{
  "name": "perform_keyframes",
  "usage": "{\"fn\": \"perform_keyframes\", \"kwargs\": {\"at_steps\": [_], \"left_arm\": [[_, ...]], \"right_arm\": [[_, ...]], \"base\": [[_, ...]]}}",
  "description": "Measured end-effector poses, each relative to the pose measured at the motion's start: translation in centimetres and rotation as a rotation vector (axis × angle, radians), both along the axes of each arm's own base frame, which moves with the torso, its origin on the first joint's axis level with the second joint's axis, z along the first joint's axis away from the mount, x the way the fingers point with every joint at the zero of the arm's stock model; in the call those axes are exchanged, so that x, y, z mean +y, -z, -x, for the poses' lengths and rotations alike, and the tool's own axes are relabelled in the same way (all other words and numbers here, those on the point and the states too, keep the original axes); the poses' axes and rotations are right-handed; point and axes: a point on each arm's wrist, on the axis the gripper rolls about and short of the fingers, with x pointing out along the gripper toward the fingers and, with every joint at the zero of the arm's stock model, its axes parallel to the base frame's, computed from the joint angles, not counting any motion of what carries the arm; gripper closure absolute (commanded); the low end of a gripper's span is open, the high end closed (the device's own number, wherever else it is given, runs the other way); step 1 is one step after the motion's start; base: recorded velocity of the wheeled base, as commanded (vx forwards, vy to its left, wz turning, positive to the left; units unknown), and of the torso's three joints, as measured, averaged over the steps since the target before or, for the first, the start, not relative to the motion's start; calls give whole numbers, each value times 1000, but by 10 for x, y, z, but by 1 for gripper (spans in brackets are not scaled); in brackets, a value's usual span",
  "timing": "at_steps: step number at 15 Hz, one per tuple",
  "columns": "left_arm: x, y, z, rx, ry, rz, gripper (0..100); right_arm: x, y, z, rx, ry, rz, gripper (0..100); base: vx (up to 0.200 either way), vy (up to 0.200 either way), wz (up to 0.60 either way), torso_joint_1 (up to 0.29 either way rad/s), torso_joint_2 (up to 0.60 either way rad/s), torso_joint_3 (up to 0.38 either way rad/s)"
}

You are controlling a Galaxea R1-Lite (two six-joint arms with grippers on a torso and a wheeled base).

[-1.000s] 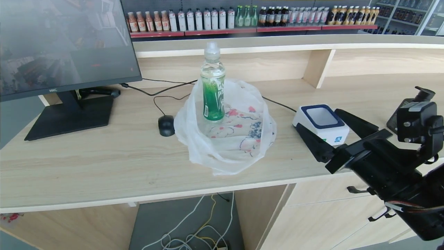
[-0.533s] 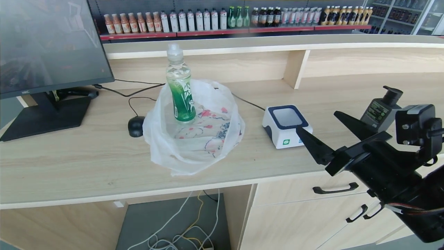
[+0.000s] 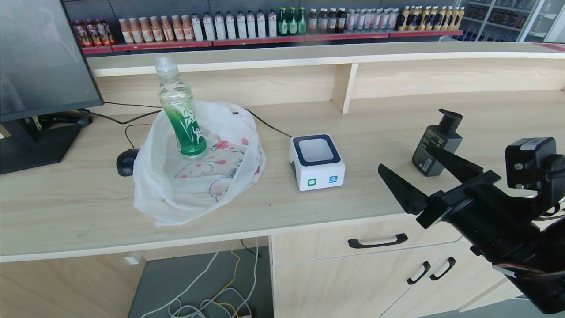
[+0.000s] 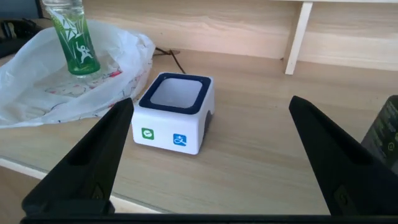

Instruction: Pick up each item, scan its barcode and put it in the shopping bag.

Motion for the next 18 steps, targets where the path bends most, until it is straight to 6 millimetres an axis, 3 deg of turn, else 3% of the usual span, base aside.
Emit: {"fn": "perform_keyframes", "kwargs": {"at_steps": [7,9,12,18], "left_arm": [[0,0,0,0,-1,-1,0],[0,0,0,0,0,-1,0],[0,0,0,0,0,-1,0],[0,0,0,0,-1,0,0]], "right_arm": [[0,-1,-1,-4,0,-2,0],[1,-1,-1,-3,0,-1,0],[1,0,-1,-2,0,0,0],[-4,1,-3,3,22,2,0]], "base": [[0,-200,0,2,5,0],[0,0,0,0,0,0],[0,0,600,1,-1,1],[0,0,0,0,0,0]]}}
